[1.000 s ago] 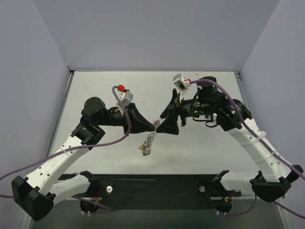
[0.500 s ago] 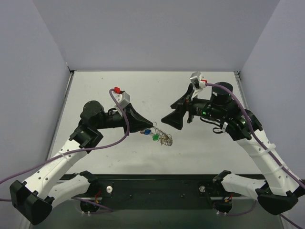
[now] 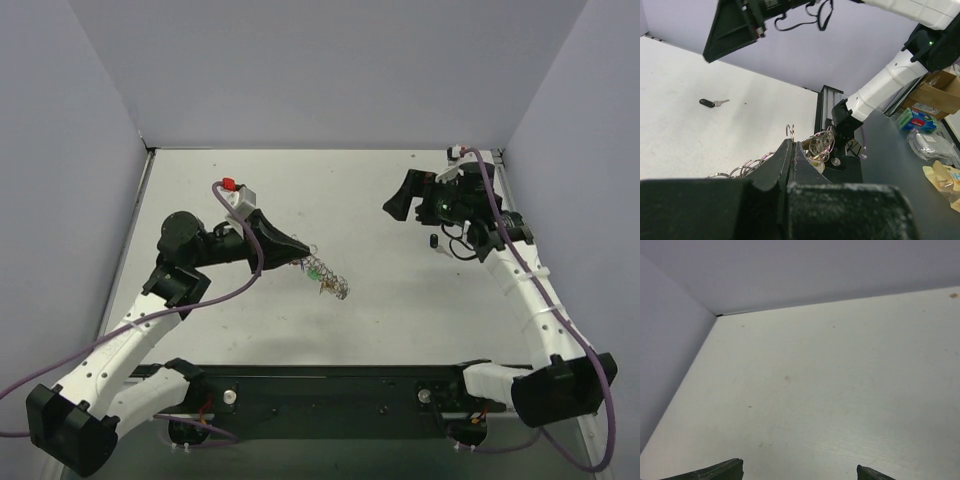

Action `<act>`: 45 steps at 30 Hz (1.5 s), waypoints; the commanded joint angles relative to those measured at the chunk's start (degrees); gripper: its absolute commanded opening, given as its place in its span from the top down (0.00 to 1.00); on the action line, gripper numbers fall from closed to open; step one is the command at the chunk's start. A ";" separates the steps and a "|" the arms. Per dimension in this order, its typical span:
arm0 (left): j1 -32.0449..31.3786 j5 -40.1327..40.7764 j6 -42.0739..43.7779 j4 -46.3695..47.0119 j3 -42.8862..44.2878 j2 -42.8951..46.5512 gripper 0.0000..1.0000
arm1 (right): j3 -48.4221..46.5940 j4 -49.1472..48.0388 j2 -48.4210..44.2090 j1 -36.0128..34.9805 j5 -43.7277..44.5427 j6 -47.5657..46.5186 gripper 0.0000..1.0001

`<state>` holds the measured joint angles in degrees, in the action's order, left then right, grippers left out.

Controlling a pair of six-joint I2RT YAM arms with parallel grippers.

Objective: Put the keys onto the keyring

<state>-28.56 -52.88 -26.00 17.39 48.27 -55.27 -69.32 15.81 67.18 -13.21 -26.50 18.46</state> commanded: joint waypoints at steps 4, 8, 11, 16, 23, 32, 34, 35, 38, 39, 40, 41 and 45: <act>2.80 -5.12 -3.71 9.42 0.07 -1.16 1.00 | 2.27 -0.53 13.91 5.30 15.57 3.52 0.11; 3.68 -6.27 -3.97 9.86 0.07 -2.04 1.00 | -3.26 6.05 22.72 5.65 26.20 3.69 0.19; 4.21 -6.44 -4.41 10.47 -0.28 -2.30 1.00 | -9.22 11.76 30.36 5.48 34.64 4.04 0.22; 4.91 -7.23 -6.25 13.90 -1.34 -3.36 1.00 | -14.35 15.56 39.68 5.74 36.96 5.53 0.33; 5.44 -8.02 -7.22 15.13 -2.04 -3.80 1.00 | -15.76 17.58 42.42 6.27 39.59 7.64 0.40; 5.53 -8.38 -7.84 15.84 -2.30 -3.62 1.00 | -13.56 16.97 45.06 9.43 34.78 7.73 0.44; 5.62 -8.55 -7.93 15.84 -2.30 -3.53 1.00 | -13.56 16.45 46.20 10.22 33.80 8.08 0.44; 5.62 -8.55 -7.93 15.66 -2.30 -3.45 1.00 | -13.39 16.18 46.46 10.49 32.75 8.08 0.46; 5.62 -8.47 -7.93 15.31 -2.22 -3.10 1.00 | -13.38 15.65 47.69 11.36 30.55 8.26 0.53; 5.62 -8.46 -7.93 15.22 -2.30 -3.09 1.00 | -13.39 15.56 48.13 11.63 30.11 8.26 0.55; 5.70 -8.46 -7.93 15.13 -2.30 -2.83 1.00 | -13.30 15.39 48.31 11.72 29.67 8.35 0.57; 5.70 -8.38 -7.93 15.05 -2.39 -2.83 1.00 | -13.12 15.30 48.48 11.81 29.06 8.44 0.58; 5.70 -8.20 -7.93 14.96 -2.39 -2.92 1.00 | -12.42 15.12 48.66 11.89 28.61 8.70 0.66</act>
<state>-23.40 -60.82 -33.54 28.14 45.39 -59.55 -82.30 29.52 116.18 -1.43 3.55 26.15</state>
